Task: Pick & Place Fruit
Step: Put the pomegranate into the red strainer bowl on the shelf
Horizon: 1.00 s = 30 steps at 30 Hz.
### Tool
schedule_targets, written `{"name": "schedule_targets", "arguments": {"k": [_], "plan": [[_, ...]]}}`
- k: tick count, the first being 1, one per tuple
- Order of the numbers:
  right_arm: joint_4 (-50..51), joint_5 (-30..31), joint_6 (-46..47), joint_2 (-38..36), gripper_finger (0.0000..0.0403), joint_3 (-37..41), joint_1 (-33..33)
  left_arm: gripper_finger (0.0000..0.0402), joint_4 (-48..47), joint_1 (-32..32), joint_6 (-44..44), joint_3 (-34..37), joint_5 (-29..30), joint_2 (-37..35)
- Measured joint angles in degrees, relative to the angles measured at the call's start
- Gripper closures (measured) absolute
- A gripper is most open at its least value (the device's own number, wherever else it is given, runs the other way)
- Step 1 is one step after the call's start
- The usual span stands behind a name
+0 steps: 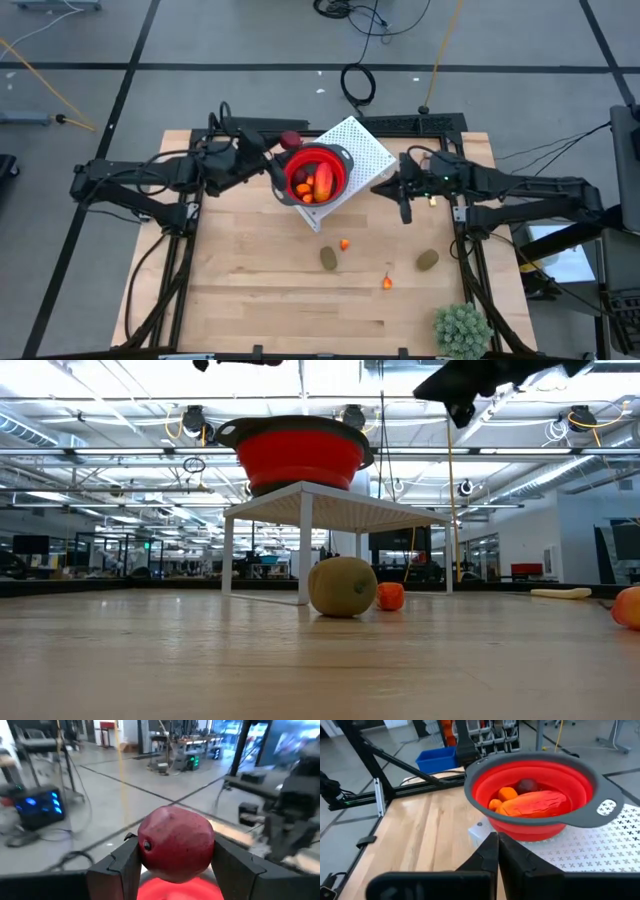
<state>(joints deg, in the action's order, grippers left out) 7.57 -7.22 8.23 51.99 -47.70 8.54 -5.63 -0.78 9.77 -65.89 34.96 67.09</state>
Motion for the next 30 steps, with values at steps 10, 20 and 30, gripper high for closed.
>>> {"name": "schedule_targets", "arguments": {"k": [10, 20, 30], "plan": [[0.0, 0.0, 0.0, -4.2, 0.0401, 2.2, 0.0, 0.0202, -4.5, -1.7, 14.1, -0.1, -10.3, 2.2], [0.5, 0.0, 0.0, -4.3, 0.0402, 2.2, 0.0, 0.0202, -14.2, -3.3, 20.6, -2.0, -17.2, 5.5], [1.1, -0.3, -0.3, -4.3, 0.0402, 2.2, 0.0, 0.0202, -34.4, -3.5, 19.3, -15.0, -17.7, 15.2]]}}
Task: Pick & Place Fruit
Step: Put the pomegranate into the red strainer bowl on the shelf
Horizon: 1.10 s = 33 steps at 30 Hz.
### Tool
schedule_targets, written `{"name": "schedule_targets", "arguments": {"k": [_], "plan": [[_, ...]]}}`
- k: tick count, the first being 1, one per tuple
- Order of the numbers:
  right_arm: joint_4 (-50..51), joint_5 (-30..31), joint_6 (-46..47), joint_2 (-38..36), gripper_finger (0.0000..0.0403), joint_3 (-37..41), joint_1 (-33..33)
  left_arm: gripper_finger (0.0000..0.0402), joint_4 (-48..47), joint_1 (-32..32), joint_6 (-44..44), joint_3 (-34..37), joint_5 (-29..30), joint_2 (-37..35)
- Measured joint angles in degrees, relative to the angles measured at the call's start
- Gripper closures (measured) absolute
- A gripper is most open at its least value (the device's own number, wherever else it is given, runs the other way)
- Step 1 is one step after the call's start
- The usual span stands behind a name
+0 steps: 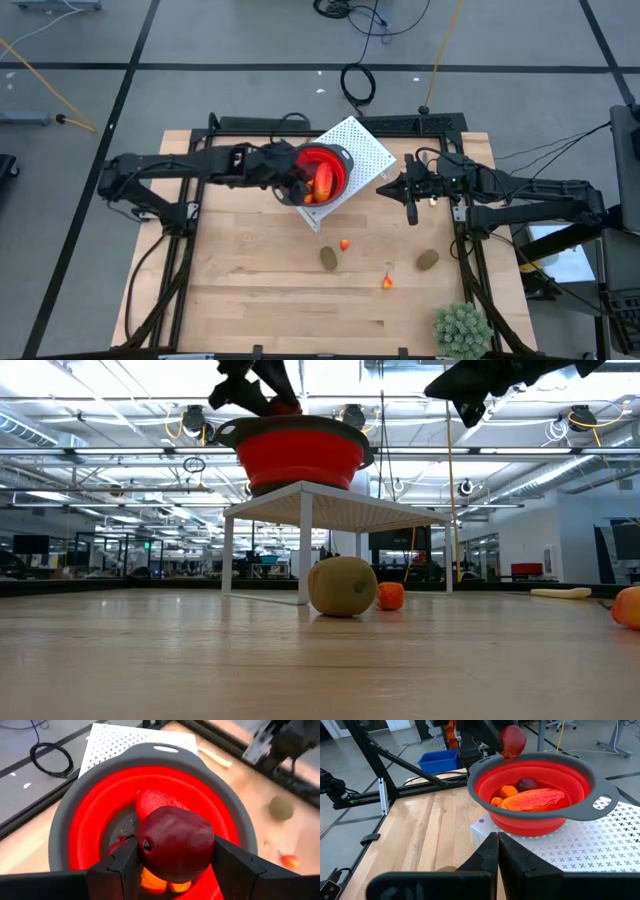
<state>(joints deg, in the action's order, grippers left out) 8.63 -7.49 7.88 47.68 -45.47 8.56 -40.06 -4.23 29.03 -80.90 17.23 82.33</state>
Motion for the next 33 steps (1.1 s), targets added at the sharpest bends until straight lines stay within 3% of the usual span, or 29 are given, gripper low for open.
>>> {"name": "schedule_targets", "arguments": {"k": [10, 16, 33], "plan": [[1.0, 0.0, 0.0, 0.0, 0.0402, 0.0, 0.0, 0.0202, -13.6, -0.9, -3.1, -11.4, -0.8, 7.7], [1.2, -0.1, 0.3, 0.0, 0.0402, 0.0, 0.0, 0.0202, -14.4, -1.3, -3.1, -11.5, -4.0, 10.3], [1.1, -0.1, 0.3, 0.0, 0.0402, 0.0, 0.0, 0.0202, -18.4, -1.7, -1.9, -11.5, -4.5, 11.8]]}}
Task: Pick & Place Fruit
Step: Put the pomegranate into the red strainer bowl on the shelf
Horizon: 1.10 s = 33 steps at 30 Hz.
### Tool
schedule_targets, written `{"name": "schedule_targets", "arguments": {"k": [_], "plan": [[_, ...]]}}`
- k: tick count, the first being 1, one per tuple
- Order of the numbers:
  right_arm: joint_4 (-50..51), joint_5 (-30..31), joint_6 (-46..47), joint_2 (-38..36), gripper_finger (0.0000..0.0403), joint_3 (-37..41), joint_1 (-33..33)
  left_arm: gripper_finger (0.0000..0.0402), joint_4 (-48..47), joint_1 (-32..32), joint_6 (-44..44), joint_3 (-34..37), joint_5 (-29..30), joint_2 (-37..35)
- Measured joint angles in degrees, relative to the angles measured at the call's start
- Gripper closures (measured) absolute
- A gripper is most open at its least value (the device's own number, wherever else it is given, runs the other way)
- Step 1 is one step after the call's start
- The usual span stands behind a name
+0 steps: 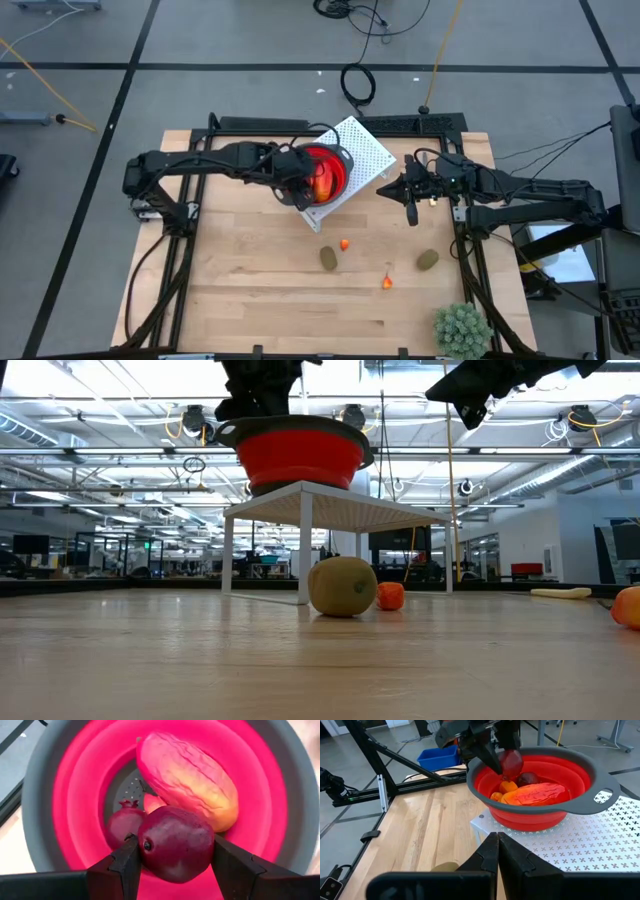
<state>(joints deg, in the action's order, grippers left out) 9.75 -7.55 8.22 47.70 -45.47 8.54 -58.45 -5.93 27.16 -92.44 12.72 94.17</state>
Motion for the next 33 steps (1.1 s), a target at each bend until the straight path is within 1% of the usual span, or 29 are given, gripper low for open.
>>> {"name": "schedule_targets", "arguments": {"k": [23, 26, 33], "plan": [[0.0, 0.0, -0.1, 0.0, 0.0401, 0.0, 0.0, 0.0200, -0.3, -0.6, 0.2, 0.0, -0.8, 0.1], [0.0, 0.0, -0.1, 0.0, 0.0402, 0.0, 0.0, 0.0189, -0.3, -0.6, 0.2, 0.0, -0.8, 0.1], [0.0, -0.1, -0.1, 0.0, 0.0402, 0.0, 0.0, 0.0142, -0.3, -0.6, 0.2, 0.0, -0.9, 0.1]]}}
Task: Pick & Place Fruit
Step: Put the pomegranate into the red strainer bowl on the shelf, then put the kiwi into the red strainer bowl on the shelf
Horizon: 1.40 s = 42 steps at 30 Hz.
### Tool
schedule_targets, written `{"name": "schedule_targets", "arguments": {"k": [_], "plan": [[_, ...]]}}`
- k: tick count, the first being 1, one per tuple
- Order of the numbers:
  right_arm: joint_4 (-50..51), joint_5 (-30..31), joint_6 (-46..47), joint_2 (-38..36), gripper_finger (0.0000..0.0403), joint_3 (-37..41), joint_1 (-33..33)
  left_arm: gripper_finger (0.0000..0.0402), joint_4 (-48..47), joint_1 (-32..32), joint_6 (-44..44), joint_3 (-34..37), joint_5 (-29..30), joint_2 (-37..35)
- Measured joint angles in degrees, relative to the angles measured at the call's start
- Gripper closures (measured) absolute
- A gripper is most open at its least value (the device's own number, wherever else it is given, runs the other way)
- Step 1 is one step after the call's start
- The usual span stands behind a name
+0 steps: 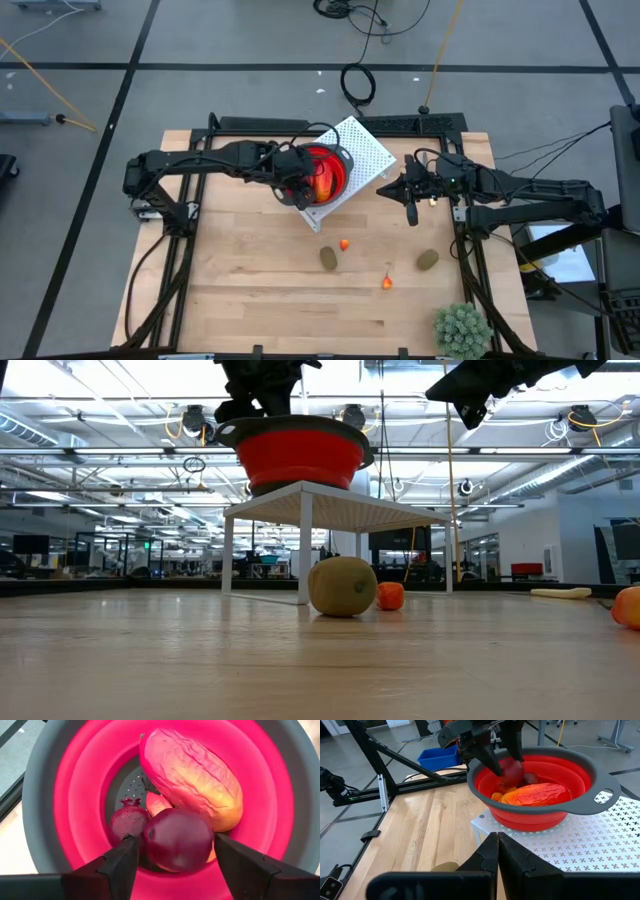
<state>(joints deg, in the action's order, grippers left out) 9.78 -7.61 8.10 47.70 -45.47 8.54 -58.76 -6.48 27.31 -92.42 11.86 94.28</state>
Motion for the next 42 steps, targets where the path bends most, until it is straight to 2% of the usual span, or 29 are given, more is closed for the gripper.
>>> {"name": "schedule_targets", "arguments": {"k": [7, 16, 25, 35, 37, 39, 42], "plan": [[0.0, -0.1, 0.0, 0.0, 0.0402, 0.0, 0.0, 0.0116, 0.0, -0.7, 0.4, 0.1, -0.2, -0.5], [0.2, -0.1, 0.2, 0.0, 0.0399, 0.0, 0.0, 0.0150, 0.3, -0.7, 0.0, -1.1, 2.5, -7.9], [0.4, -0.1, -2.1, 0.0, 0.0399, 0.0, 0.0, 0.0229, 0.3, 3.7, -0.7, -1.1, 10.0, -13.5], [0.8, -0.2, -3.0, 0.0, 0.0399, 0.0, 0.0, 0.0362, 0.3, 8.2, -1.5, -0.3, 10.3, -14.5], [1.9, -1.8, -3.2, 0.0, 0.0399, 0.0, 0.0, 0.0388, 0.3, 8.6, -1.5, -0.3, 10.3, -14.6], [2.8, -3.7, -3.4, 0.0, 0.0399, 0.0, 0.0, 0.0396, 0.3, 8.9, -1.6, -0.3, 10.3, -14.5], [3.0, -6.7, -3.4, 0.0, 0.0399, 0.0, 0.0, 0.0389, 0.3, 9.2, -2.9, -0.3, 10.0, -14.5]]}}
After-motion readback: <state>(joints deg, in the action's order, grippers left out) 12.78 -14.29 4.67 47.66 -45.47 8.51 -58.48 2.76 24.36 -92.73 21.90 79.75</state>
